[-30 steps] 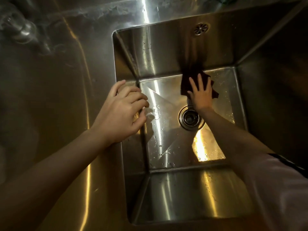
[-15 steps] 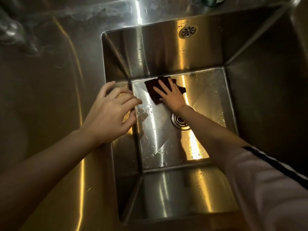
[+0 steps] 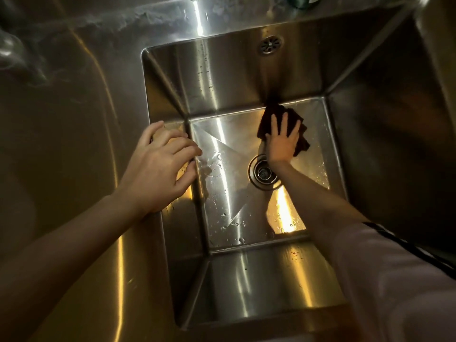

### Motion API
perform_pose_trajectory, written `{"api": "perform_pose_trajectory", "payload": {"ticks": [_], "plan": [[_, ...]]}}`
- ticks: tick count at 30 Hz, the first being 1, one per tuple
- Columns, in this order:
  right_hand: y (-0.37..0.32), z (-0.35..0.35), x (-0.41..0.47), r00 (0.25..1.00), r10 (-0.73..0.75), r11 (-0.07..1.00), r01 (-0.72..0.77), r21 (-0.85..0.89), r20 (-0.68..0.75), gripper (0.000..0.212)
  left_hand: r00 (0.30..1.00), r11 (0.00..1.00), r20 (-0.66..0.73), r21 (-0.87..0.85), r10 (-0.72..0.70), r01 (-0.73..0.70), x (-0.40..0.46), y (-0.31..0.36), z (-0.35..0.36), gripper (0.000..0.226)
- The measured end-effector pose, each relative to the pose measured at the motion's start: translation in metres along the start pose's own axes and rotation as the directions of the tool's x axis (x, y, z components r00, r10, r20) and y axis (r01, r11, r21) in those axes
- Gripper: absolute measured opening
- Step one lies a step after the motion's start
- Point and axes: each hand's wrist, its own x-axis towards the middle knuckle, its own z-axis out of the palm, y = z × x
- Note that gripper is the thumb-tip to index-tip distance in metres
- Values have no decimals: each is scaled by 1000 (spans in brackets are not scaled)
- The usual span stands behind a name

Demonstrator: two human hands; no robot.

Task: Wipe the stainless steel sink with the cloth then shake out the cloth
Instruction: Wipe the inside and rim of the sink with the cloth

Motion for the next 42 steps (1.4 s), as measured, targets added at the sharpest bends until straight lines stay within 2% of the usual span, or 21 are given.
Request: {"api": "perform_pose_trajectory", "payload": {"ticks": [2, 5, 8, 13, 20, 22, 27, 31, 34, 36, 38, 40, 42], "plan": [[1, 12, -7, 992, -123, 992, 123, 2, 5, 57, 1000, 1000, 9, 2, 0, 0, 0, 0, 0, 36], [31, 16, 16, 940, -332, 933, 340, -116, 84, 66, 1000, 1000, 20, 8, 2, -2, 0, -1, 0, 36], [66, 1, 46, 920, -369, 908, 387, -158, 132, 64, 1000, 1000, 15, 7, 10, -10, 0, -2, 0, 35], [92, -28, 57, 986, -154, 978, 161, -135, 61, 62, 1000, 1000, 10, 4, 13, -13, 0, -3, 2, 35], [59, 12, -22, 993, 119, 993, -118, 15, -23, 55, 999, 1000, 21, -2, 27, -26, 0, -2, 0, 36], [54, 17, -34, 993, 112, 994, -111, 19, -38, 55, 999, 999, 16, -8, 33, -33, 0, -2, 0, 36], [79, -6, 12, 998, -29, 997, 33, -63, 62, 59, 999, 999, 8, -15, 39, -39, 0, -3, 0, 34], [96, -38, 69, 988, -41, 994, 56, -96, 152, 65, 999, 999, 1, -15, 47, -47, -1, -3, 0, 33], [106, -46, 73, 980, -67, 995, 79, -59, 187, 64, 999, 999, 10, -15, 48, -48, 0, -4, 0, 34], [106, -34, 51, 992, -32, 998, 39, -53, 121, 61, 999, 999, 13, -15, 52, -52, 0, -4, -1, 34], [98, -14, 16, 995, 76, 995, -73, -65, 57, 61, 999, 999, 10, -13, 52, -52, 0, -4, -1, 34], [86, 4, -25, 981, 189, 982, -189, -13, 30, 60, 998, 998, 11, -10, 56, -56, 0, -3, -1, 34], [76, 17, -60, 976, 220, 974, -220, 51, 7, 59, 998, 998, 14, -7, 57, -57, 0, -3, -1, 34]]}}
